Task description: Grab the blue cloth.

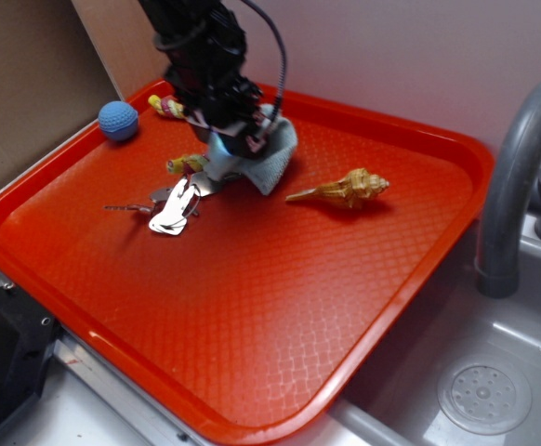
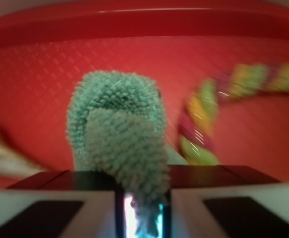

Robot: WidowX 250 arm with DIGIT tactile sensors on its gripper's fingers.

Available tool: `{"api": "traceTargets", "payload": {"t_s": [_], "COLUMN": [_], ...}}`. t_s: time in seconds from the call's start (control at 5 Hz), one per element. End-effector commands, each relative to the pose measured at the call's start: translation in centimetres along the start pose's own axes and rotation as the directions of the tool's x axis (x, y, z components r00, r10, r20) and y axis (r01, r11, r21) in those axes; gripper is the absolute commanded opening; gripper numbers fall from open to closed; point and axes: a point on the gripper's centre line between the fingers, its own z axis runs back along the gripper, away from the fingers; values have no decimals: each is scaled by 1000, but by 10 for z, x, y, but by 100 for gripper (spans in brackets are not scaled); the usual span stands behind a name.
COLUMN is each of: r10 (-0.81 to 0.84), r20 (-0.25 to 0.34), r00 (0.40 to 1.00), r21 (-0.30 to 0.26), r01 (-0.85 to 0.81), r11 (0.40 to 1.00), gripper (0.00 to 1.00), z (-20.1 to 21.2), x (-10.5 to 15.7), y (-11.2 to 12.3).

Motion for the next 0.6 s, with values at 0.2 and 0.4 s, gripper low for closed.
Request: {"api": "traceTargets", "payload": {"t_s": [0.2,0.4], "r10": [143,145], "r20": [11,36], "r00": [990,989], "r21": [3,29], "r01": [-143,-146], "r11": [990,989], "gripper": [0,0], "z": [138,119], "x": [28,26], "y": [-17,-14]}}
